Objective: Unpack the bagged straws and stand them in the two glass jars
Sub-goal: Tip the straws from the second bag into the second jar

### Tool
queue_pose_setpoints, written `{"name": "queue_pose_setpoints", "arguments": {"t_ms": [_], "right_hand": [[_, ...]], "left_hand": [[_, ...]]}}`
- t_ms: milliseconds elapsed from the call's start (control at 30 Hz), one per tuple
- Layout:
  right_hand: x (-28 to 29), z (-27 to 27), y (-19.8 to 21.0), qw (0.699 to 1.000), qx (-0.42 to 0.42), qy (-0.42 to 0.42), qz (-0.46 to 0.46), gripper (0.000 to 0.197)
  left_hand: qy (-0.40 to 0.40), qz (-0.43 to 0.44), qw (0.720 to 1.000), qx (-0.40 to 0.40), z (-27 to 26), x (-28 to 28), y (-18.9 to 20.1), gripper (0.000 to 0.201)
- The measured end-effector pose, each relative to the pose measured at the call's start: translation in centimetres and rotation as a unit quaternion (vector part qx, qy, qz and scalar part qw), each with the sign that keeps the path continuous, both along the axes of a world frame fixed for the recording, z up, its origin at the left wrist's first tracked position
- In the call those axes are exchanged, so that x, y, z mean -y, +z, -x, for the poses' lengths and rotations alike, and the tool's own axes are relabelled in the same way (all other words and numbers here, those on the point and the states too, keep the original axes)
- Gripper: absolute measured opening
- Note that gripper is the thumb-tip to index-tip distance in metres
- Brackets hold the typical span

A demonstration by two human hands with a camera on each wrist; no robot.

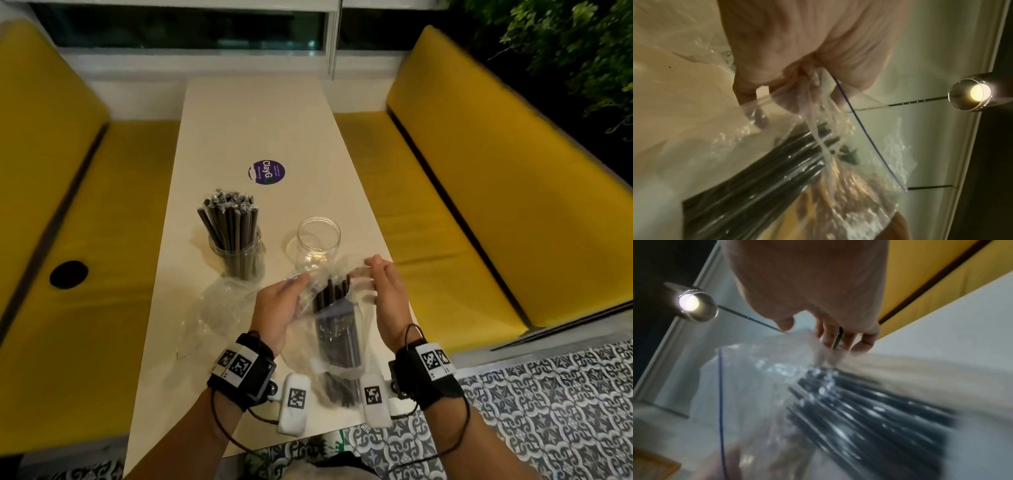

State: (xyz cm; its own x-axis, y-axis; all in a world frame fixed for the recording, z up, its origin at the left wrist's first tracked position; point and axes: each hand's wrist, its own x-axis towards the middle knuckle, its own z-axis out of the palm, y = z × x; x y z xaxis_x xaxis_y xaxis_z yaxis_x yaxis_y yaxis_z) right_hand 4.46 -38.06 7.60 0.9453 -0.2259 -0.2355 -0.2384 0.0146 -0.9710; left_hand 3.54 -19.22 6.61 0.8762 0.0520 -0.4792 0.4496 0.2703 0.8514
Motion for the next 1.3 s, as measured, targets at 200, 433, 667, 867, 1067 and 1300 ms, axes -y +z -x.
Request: {"name": "queue_pose_setpoints", "arguments": {"t_ms": [200, 433, 667, 867, 1067, 1300], "right_hand": [[0.3, 2.6, 0.6, 0.949, 0.061, 0.282, 0.124, 0.105], [-1.1, 2.5, -1.4, 0.96, 0.093, 0.191, 0.183, 0.097], [-0.9, 2.6, -1.9, 0.962, 0.108, 0.164, 0.19, 0.088], [-0.6, 2.4, -1.7, 0.981, 0.086, 0.112, 0.13, 0.074], [-1.3, 1.7, -1.4, 0.991, 0.053, 0.122, 0.024, 0.066], [-3.6, 2.0, -0.2, 0.977, 0.16, -0.039, 0.135, 0.044]], "left_hand": [[0.086, -0.004, 0.996, -0.022, -0.5, -0.1, 0.7, 0.024], [0.054, 0.012, 0.998, -0.003, -0.4, -0.2, 1.3, 0.035], [0.062, 0.049, 0.993, -0.086, -1.8, -0.5, 0.4, 0.014], [-0.13, 0.078, 0.984, 0.097, -0.5, 0.0, 2.8, 0.039], [-0.309, -0.152, 0.925, 0.161, -0.3, 0.1, 0.2, 0.095], [-0.161, -0.105, 0.975, 0.115, -0.8, 0.5, -0.4, 0.08]]}}
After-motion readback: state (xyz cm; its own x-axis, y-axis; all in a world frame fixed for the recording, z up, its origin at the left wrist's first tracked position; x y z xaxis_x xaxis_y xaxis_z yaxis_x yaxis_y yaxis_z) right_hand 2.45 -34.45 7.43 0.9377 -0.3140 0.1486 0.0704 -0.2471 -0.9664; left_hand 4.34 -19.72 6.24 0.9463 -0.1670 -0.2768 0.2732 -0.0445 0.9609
